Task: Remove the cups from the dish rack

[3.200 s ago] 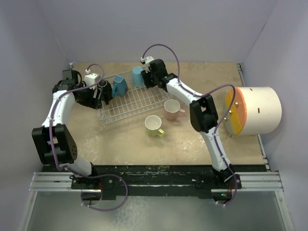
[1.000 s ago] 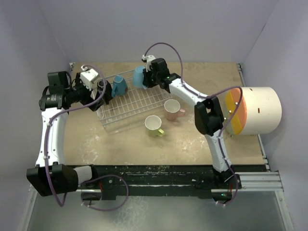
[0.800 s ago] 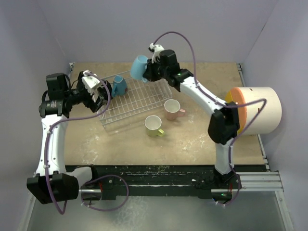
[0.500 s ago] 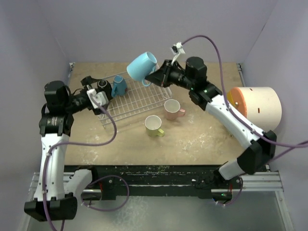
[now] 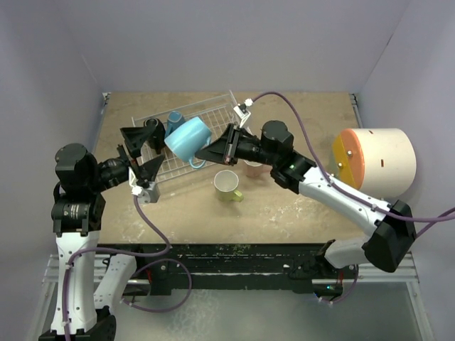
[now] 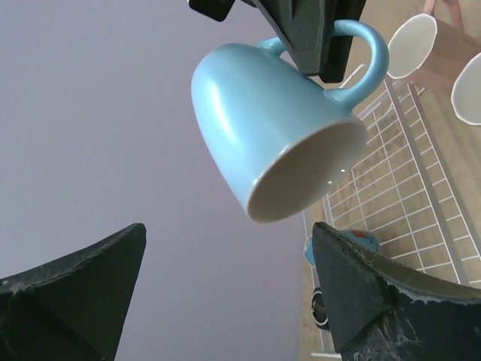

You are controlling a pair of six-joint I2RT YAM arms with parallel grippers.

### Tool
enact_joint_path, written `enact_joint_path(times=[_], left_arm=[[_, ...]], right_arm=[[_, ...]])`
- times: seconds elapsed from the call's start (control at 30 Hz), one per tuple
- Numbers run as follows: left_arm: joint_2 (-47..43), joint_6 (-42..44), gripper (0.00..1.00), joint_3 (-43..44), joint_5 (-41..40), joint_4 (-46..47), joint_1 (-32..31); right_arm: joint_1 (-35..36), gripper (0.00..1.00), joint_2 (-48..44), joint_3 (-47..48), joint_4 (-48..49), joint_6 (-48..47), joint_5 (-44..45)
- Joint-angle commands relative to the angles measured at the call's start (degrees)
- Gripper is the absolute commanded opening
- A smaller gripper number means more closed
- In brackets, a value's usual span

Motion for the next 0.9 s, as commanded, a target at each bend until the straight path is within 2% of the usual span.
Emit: enact_joint_path(times=[0.0,0.23,0.47,0.57,0.73,0.77,0.8,0.87], left_arm=[[0.1,8.3,0.94,0.1,2.6,-3.9,-0.2],[-0.5,8.6,0.88,-1.0,2.2,-2.7,-0.2],[-1.2,7.2,0.71,-1.2,0.9,-4.1,-0.2],[-1.7,5.2,0.55,-0.8,0.6,-4.7,-0.2],[-3.0,2.4,0.05,-0.3,-0.5,-6.7,-0.2],[-3.2,2.1,0.0,-0.2,-0.6,-7.2,-0.2],[-3.2,1.7,0.0,0.1,-0.8,-8.0,-0.2],[-3.1,-0.1,0.0,0.9,-1.0,-9.3,-0.2]], right_arm=[[1.4,0.0,-1.6,-1.0,17.9,9.6,-1.5],[5.2,0.0,1.4,-1.2,21.0,12.4,-0.8],[8.6,0.0,4.5,-1.7,25.3,14.8,0.2],[10.0,0.0,5.6,-1.4,26.7,15.3,0.2],[12.2,0.0,7.7,0.9,25.2,14.4,-0.5],[12.4,0.0,8.0,1.2,24.3,14.1,-0.8],[12.6,0.0,8.2,1.3,23.3,13.9,-0.8],[12.7,0.1,7.8,0.7,21.4,13.0,-0.6]])
